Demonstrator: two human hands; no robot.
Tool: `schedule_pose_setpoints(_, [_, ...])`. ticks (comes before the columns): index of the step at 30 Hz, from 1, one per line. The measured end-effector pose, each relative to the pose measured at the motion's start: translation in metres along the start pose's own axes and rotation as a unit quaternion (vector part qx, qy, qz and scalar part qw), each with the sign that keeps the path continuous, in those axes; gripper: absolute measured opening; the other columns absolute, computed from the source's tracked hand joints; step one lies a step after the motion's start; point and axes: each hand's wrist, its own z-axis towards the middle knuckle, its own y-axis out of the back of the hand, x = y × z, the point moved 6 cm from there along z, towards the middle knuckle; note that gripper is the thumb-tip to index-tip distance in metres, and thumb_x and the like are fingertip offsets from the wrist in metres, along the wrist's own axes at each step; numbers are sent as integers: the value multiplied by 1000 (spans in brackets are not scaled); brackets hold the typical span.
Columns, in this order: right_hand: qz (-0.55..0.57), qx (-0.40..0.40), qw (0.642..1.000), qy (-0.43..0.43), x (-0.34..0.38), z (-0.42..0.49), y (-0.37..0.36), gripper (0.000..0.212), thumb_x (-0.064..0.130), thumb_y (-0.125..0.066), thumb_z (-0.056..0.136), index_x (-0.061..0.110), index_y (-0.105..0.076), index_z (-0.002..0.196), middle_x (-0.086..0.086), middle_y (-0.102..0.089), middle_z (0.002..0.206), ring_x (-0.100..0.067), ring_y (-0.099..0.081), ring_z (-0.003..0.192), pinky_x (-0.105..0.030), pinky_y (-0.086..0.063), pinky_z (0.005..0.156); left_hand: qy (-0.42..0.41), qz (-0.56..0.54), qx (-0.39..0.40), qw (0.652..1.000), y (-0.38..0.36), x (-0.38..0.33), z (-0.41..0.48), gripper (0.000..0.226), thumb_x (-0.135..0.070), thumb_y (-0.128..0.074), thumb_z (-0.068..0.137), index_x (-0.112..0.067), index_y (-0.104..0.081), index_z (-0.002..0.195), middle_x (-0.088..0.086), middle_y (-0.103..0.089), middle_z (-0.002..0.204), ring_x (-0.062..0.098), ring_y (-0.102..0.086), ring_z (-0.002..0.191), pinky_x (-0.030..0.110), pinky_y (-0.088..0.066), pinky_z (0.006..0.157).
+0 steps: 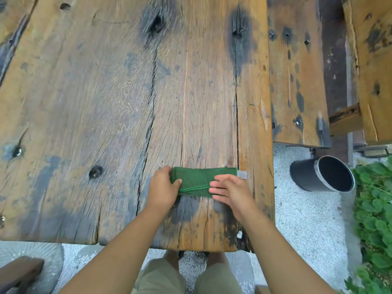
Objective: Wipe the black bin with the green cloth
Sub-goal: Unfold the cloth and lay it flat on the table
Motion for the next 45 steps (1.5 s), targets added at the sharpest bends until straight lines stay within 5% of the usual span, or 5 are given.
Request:
schedule_pose_setpoints(5, [-217, -110, 964, 104, 8, -4, 27, 11, 7, -54, 98, 10, -63, 104, -5, -70, 88, -22, -71, 77, -40, -60, 71, -34, 102, -40, 993, 14, -3, -12, 33, -24, -72, 87, -14, -49, 110, 2, -48, 105, 19, -51, 81, 35, -47, 64])
schedule_pose_setpoints(10, [-555, -87, 726, 396, 33, -20, 6, 15, 13, -70, 88, 13, -67, 104, 1, -62, 105, -19, -57, 97, -29, -46, 72, -224, 188, 11, 956, 1, -21, -27, 29, -16, -73, 84, -9, -59, 109, 8, -51, 115, 25, -50, 105, 39, -49, 86])
schedule_pose_setpoints(13, [-626, -39, 675, 388, 33, -9, -1, 32, 24, -73, 85, 16, -65, 116, 0, -56, 124, -22, -50, 117, -35, -48, 90, -261, 240, 56, 934, -8, -20, -26, 41, -27, -78, 79, -16, -59, 114, 7, -48, 128, 26, -45, 119, 41, -46, 95])
schedule_pose_setpoints(38, [-526, 13, 806, 271, 49, 30, 2, 15, 16, -68, 86, 28, -61, 83, 5, -51, 104, -15, -43, 106, -35, -38, 99, -116, 88, 235, 961, 16, -39, 34, 6, -12, -71, 88, -14, -67, 84, 3, -61, 97, 20, -56, 88, 33, -47, 83])
schedule_pose_setpoints(45, [-460, 50, 856, 232, 72, 48, 5, 14, 12, -58, 93, 24, -60, 86, 6, -63, 87, -12, -57, 79, -28, -44, 67, -72, -7, 169, 983, 19, -50, 58, 7, -12, -59, 96, -14, -58, 90, 6, -60, 83, 17, -53, 74, 30, -43, 66])
